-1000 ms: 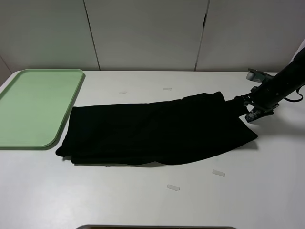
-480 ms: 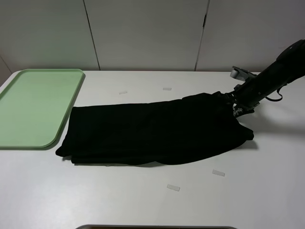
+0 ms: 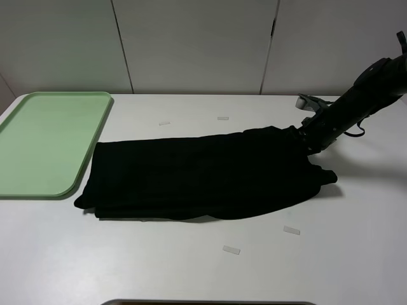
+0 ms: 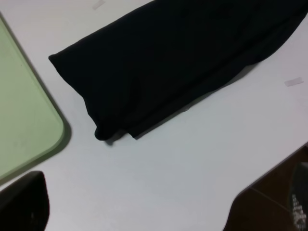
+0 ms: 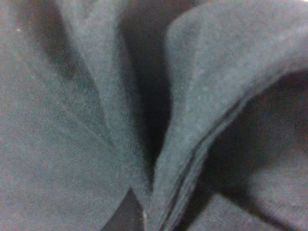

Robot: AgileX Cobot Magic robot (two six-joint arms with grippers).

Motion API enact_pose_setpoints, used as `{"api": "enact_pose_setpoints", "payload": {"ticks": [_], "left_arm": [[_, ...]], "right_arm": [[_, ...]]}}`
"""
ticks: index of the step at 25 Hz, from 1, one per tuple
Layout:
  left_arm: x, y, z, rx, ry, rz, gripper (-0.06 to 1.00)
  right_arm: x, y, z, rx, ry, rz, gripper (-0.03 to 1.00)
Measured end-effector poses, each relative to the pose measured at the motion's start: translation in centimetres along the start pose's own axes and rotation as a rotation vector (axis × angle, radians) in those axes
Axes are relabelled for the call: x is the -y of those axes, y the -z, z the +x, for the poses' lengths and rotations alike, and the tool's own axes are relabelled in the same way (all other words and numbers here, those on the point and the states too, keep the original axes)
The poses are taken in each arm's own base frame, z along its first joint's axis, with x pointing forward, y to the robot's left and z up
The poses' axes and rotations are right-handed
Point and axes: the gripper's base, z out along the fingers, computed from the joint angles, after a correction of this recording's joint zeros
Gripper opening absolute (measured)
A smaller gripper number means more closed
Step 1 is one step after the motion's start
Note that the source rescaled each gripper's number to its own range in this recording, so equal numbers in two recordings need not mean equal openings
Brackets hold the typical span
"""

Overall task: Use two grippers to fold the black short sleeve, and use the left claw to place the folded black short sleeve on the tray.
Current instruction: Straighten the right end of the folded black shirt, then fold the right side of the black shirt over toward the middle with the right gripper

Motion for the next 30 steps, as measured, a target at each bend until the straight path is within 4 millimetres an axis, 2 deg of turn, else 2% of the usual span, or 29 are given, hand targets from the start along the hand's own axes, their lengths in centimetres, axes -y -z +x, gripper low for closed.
{"api": "enact_pose_setpoints", "payload": {"ticks": [6, 11, 15, 20, 25, 30], "left_arm": [[0.0, 0.0, 0.0, 0.000, 0.000, 0.000, 1.00], [0.0, 0.0, 0.0, -0.001, 0.000, 0.000, 1.00], [0.0, 0.0, 0.0, -0.001, 0.000, 0.000, 1.00], [0.0, 0.0, 0.0, -0.001, 0.000, 0.000, 1.00], [0.0, 0.0, 0.0, -0.001, 0.000, 0.000, 1.00], [0.0, 0.0, 0.0, -0.001, 0.000, 0.000, 1.00]], "right_arm": [[0.2, 0.0, 0.3, -0.050, 0.021, 0.063, 0.02], [-0.1, 0.7, 0.3, -0.124, 0.070, 0.224, 0.02], [0.6, 2.2, -0.2, -0.139, 0.060, 0.418, 0.02], [0.8, 4.6, -1.3, -0.059, -0.086, 0.646, 0.02], [-0.6, 4.6, -1.6, -0.027, -0.198, 0.701, 0.02], [-3.8, 4.0, -2.0, -0.042, -0.177, 0.688, 0.02]]}}
